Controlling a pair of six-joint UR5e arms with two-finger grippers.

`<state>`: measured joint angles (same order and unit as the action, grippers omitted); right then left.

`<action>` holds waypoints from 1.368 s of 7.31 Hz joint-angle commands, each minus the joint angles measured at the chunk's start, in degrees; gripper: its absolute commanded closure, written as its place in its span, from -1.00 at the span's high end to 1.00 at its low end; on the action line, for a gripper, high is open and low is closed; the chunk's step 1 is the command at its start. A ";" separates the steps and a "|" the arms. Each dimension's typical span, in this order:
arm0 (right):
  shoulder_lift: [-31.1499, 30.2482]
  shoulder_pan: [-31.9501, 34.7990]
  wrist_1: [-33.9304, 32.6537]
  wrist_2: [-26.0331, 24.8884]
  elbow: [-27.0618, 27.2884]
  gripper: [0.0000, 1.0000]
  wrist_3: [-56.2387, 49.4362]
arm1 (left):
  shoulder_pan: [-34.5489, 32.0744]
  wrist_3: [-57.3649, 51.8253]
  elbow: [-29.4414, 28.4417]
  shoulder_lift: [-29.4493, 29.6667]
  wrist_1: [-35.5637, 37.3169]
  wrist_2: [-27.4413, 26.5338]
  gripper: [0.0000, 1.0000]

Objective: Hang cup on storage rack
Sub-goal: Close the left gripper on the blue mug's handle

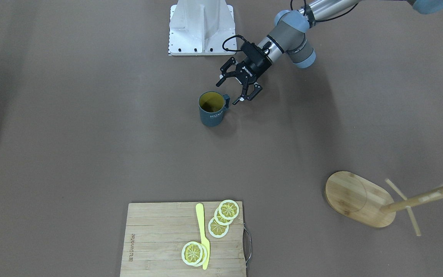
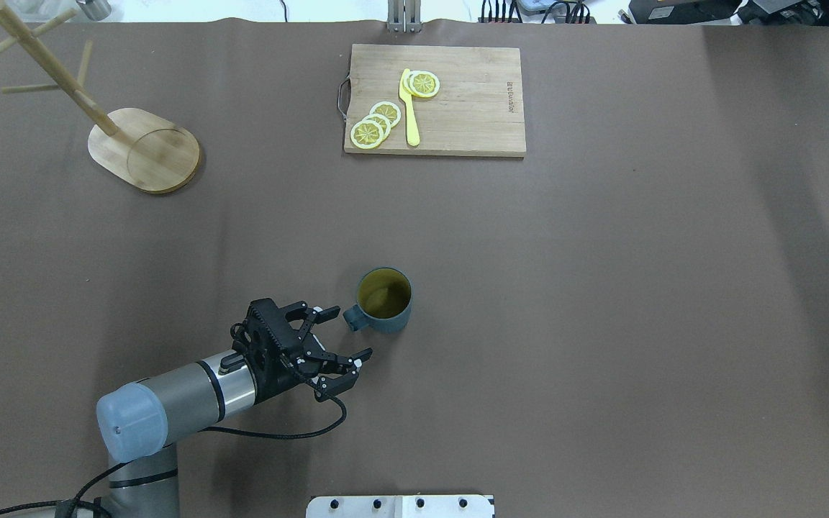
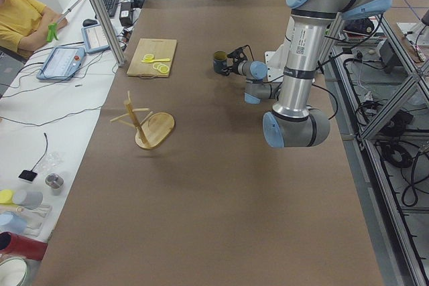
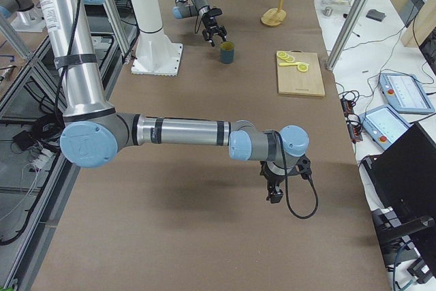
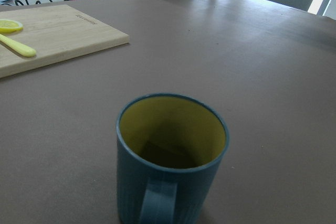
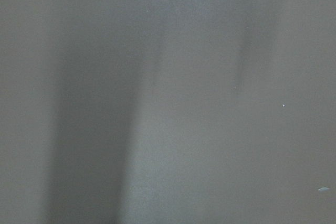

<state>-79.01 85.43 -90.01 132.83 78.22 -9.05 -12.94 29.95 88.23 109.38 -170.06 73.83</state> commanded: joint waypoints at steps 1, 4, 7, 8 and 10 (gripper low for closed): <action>0.00 0.00 0.10 -0.03 0.00 1.00 0.00 | -0.76 0.02 -0.16 0.04 -0.01 -1.14 0.74; -0.17 0.00 0.36 0.06 0.00 1.00 -0.09 | -0.85 0.02 -1.12 0.31 0.08 -1.41 0.59; -0.09 0.18 0.45 0.06 0.09 1.00 -0.09 | -1.03 0.03 -1.66 0.92 -0.01 -1.41 0.42; -0.09 0.26 0.45 0.06 0.09 1.00 -0.09 | -1.29 0.11 -1.74 1.01 0.08 -1.41 0.41; -0.09 0.35 0.45 0.06 0.09 1.00 -0.09 | -1.29 0.11 -2.27 1.01 0.08 -1.41 0.22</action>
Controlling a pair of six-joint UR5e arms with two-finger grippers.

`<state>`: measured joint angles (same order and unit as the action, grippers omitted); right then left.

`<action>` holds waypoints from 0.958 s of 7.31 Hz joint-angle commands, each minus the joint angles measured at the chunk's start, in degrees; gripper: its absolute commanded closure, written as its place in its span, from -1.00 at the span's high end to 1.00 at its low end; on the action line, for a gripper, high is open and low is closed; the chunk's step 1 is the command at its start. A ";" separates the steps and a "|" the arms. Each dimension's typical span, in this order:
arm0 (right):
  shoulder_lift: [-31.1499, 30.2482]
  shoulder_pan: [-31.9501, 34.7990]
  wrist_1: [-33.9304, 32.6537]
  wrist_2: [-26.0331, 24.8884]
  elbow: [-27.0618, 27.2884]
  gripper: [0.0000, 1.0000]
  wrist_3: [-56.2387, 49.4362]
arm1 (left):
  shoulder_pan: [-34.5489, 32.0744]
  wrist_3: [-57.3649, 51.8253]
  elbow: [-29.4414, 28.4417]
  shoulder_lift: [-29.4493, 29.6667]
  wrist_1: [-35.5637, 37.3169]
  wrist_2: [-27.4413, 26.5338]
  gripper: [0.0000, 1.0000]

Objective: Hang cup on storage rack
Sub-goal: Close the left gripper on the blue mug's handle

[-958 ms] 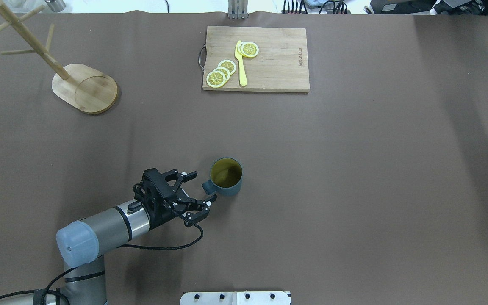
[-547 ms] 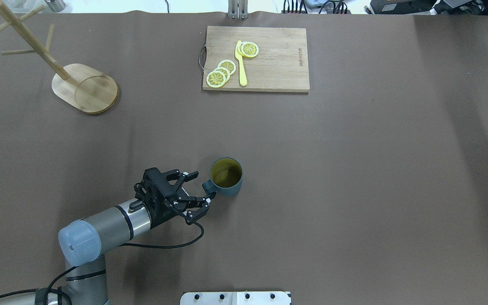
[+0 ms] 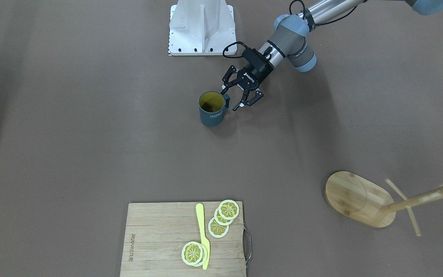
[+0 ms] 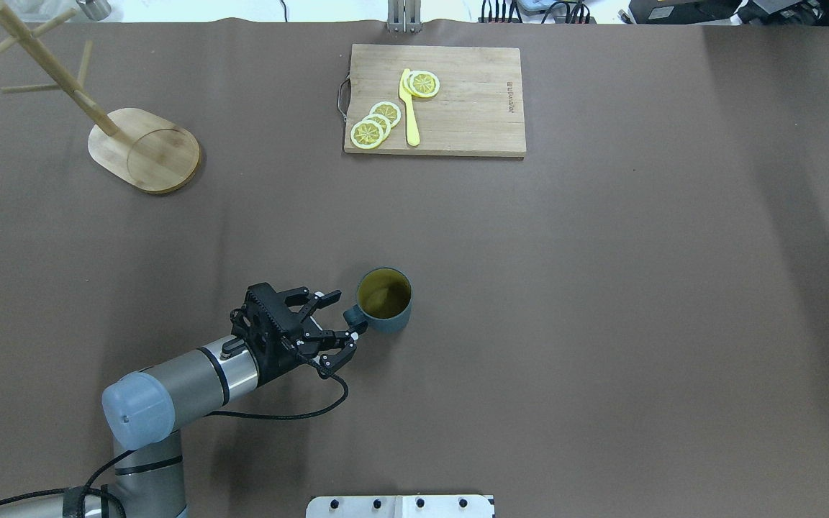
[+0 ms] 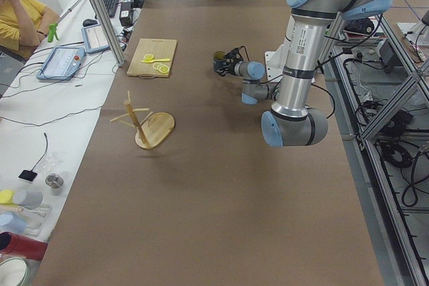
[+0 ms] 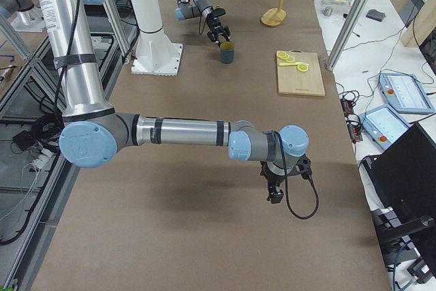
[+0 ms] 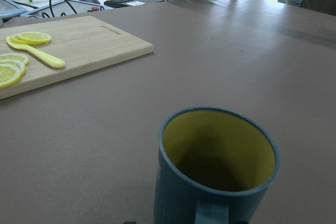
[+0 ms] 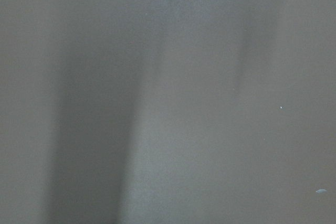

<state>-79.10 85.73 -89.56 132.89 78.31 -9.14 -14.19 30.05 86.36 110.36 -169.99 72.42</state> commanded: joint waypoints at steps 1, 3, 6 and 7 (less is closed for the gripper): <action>0.00 0.05 0.00 0.00 0.00 1.00 0.00 | 0.04 0.09 -0.49 0.03 0.01 0.00 0.03; 0.00 0.14 0.00 0.00 0.00 1.00 0.00 | -0.05 0.36 -0.50 0.21 0.01 0.09 -0.32; 0.00 0.23 0.00 0.00 0.00 1.00 0.00 | -0.05 0.62 -0.67 0.38 0.01 0.09 -0.33; 0.00 0.23 0.00 0.00 0.00 1.00 0.00 | -0.05 1.84 -0.50 1.17 0.01 0.09 -0.62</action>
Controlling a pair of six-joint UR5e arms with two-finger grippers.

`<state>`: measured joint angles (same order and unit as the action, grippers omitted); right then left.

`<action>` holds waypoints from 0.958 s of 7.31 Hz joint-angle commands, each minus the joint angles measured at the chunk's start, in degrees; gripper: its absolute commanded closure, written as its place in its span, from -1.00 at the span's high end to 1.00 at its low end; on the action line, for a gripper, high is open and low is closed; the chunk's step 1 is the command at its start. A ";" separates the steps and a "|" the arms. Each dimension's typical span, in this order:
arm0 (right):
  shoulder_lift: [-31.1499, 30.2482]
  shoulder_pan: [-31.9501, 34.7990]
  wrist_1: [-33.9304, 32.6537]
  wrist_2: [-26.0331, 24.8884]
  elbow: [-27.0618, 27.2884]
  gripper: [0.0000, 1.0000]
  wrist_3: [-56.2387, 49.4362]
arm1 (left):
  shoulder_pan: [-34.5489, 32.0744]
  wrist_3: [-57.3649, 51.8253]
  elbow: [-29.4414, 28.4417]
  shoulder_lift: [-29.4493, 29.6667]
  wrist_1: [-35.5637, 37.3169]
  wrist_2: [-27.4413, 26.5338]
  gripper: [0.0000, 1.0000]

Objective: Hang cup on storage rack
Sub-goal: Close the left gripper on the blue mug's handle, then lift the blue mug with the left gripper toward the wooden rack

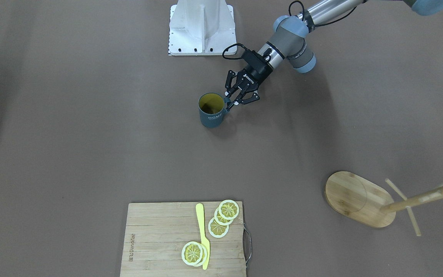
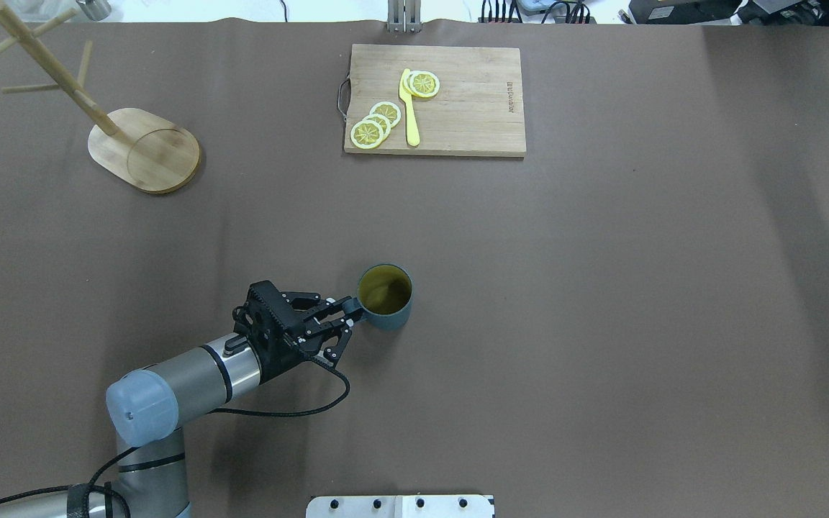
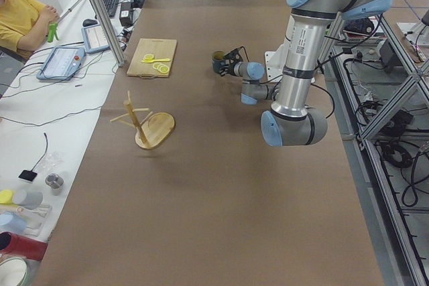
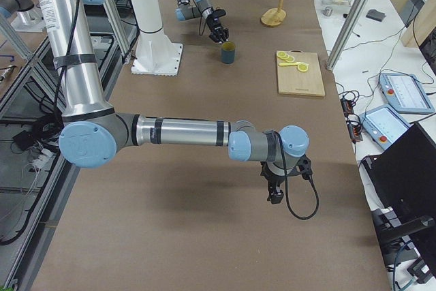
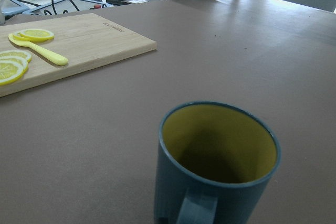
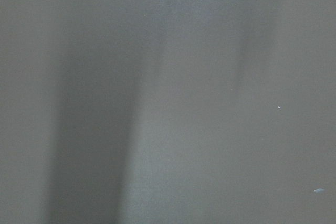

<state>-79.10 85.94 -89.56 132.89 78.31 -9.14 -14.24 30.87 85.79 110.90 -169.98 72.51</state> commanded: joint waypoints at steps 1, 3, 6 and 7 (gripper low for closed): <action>0.00 0.11 0.00 0.00 0.00 1.00 0.00 | -0.35 6.43 0.51 1.15 -0.17 0.00 -1.00; 0.09 0.19 0.09 -0.09 0.00 1.00 0.00 | -2.71 14.81 0.60 1.07 -3.15 0.18 -1.00; 0.35 0.63 0.09 -0.96 -0.08 1.00 0.00 | -8.41 39.28 0.60 0.55 -4.04 0.09 -1.00; 0.61 0.55 0.09 -1.40 -0.09 1.00 0.09 | -11.31 47.44 0.69 0.54 -5.09 0.61 -1.00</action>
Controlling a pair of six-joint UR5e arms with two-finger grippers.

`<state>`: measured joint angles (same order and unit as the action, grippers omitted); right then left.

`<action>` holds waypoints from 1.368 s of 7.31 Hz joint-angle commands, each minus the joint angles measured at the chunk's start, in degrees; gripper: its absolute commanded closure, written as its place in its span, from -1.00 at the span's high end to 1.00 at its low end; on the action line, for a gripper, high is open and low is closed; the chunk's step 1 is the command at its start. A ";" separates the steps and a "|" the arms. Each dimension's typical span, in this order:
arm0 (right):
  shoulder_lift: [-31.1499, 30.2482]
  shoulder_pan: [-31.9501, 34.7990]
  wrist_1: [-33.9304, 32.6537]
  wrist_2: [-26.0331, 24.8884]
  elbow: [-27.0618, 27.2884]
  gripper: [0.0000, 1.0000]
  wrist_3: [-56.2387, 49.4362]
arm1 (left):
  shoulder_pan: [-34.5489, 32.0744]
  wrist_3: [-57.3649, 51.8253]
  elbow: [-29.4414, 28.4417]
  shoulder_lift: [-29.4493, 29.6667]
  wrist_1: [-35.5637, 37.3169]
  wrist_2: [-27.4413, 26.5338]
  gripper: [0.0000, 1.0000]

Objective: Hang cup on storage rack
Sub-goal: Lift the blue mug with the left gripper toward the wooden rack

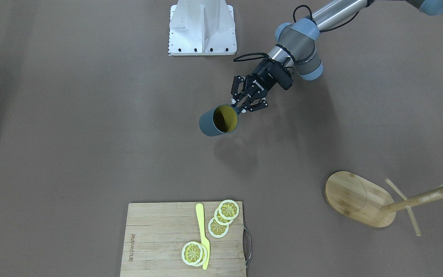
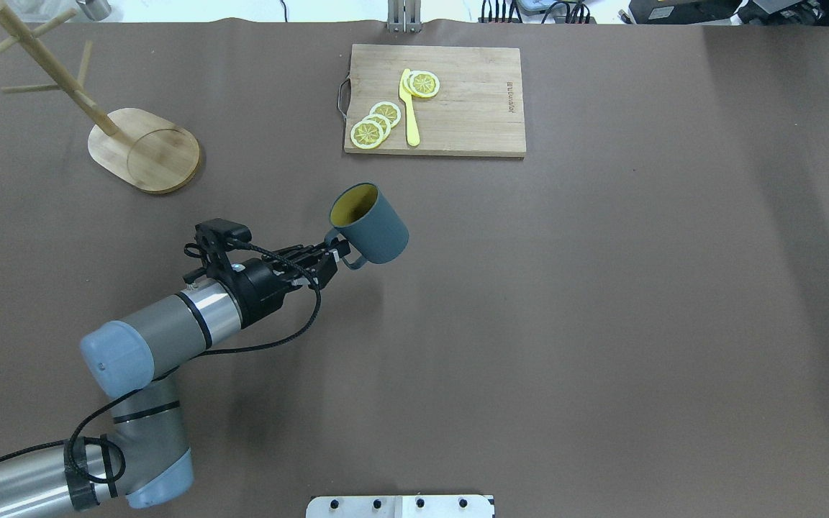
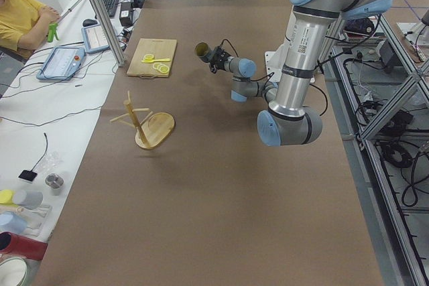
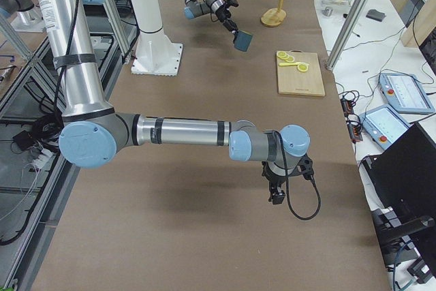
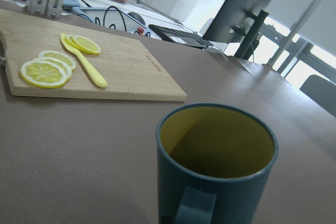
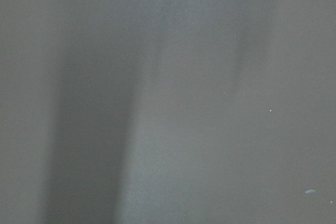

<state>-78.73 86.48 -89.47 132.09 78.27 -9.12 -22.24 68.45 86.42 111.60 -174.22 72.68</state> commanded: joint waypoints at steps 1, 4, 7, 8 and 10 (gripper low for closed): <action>0.42 0.00 0.09 -0.61 -0.04 1.00 0.07 | -6.38 19.52 0.06 -0.24 -1.99 1.32 -1.00; 0.69 0.09 0.26 -0.52 0.40 1.00 0.07 | -16.84 46.96 -0.02 -1.28 -2.01 5.90 -1.00; 1.04 0.00 0.35 -0.52 0.75 1.00 0.07 | -24.13 67.44 -0.63 -1.47 -2.01 5.81 -1.00; 1.04 0.00 0.35 -0.52 0.84 1.00 0.07 | -25.99 73.87 -1.68 -1.47 -2.01 5.81 -1.00; 1.21 0.00 0.44 -0.52 0.92 1.00 0.07 | -28.90 85.93 -3.88 -0.86 -1.66 5.63 -1.00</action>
<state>-77.62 86.49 -89.07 131.57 79.14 -9.05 -49.35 147.11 83.77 110.38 -176.10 78.43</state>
